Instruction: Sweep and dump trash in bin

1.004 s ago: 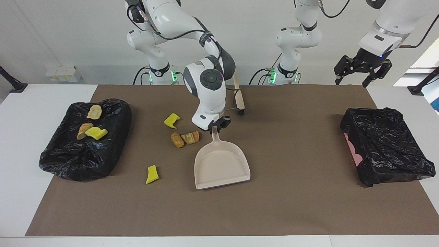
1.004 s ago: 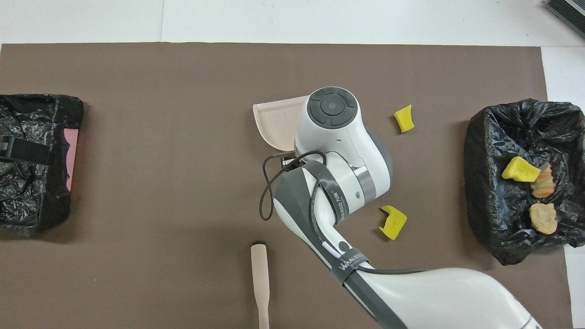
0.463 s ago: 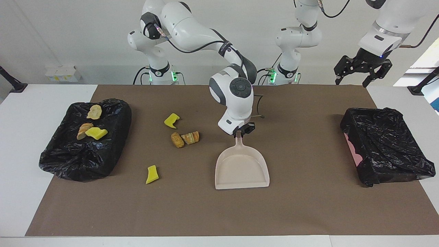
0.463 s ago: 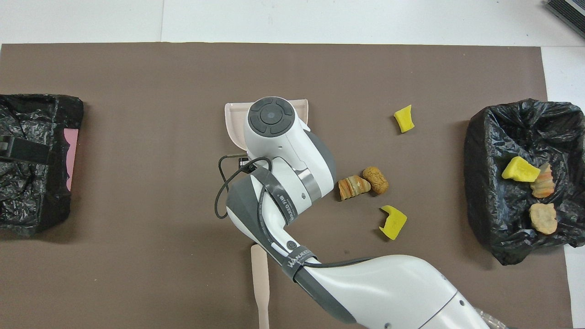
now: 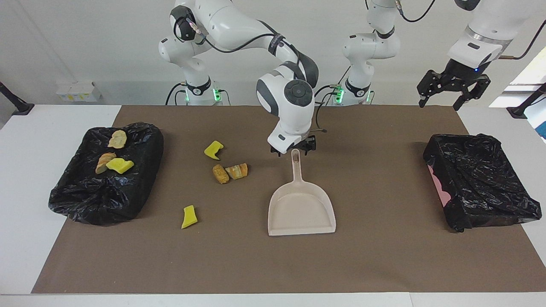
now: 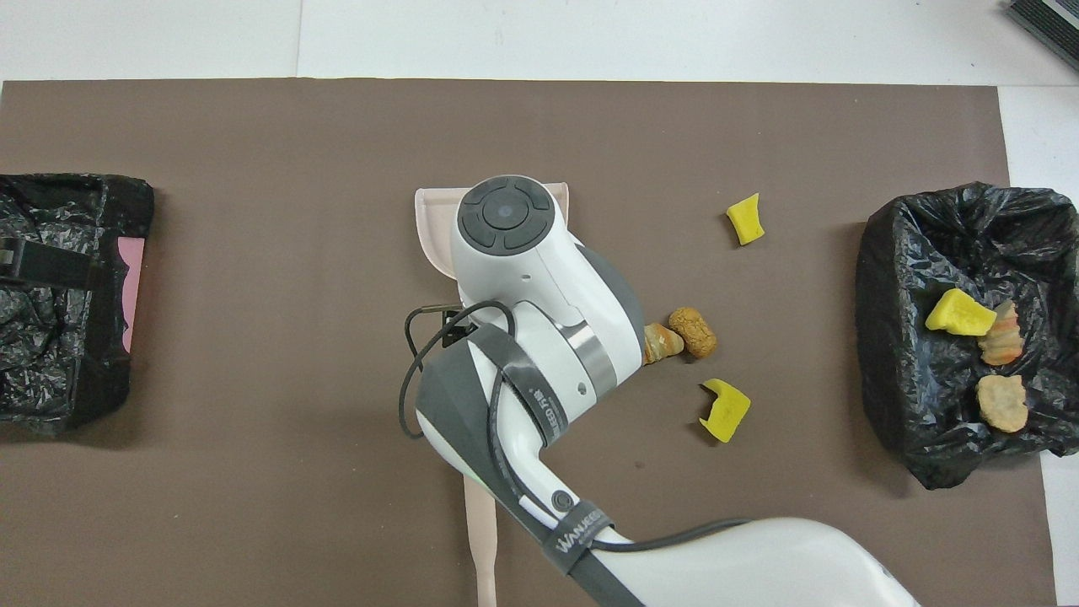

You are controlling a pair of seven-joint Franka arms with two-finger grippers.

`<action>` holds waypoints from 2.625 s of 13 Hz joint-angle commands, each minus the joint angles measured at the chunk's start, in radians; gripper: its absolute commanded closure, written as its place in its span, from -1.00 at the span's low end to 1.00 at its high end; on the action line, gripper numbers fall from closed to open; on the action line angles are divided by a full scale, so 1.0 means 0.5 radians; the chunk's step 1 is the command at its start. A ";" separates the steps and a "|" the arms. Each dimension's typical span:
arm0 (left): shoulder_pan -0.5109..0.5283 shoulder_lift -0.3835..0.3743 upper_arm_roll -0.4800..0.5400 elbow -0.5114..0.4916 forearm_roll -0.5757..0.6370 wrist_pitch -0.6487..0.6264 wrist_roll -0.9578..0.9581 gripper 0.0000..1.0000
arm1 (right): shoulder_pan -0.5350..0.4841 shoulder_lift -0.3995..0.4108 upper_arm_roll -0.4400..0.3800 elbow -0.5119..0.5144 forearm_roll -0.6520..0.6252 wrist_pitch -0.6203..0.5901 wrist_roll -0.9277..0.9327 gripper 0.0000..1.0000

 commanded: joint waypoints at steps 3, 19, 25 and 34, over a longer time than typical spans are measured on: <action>-0.148 0.137 -0.032 -0.020 0.046 0.159 -0.027 -1.00 | 0.132 -0.496 0.043 -0.646 0.102 0.070 -0.019 -1.00; -1.014 0.695 -0.045 -0.532 0.065 1.307 -1.048 -1.00 | 0.709 -0.874 0.043 -1.739 0.583 0.843 0.343 -0.26; -1.106 0.729 -0.045 -0.725 0.065 1.580 -1.211 -1.00 | 0.703 -0.862 0.043 -1.767 0.593 0.859 0.432 1.00; -1.091 0.695 -0.042 -0.716 0.068 1.491 -1.233 1.00 | 0.296 -1.048 0.021 -1.678 0.357 0.458 0.623 1.00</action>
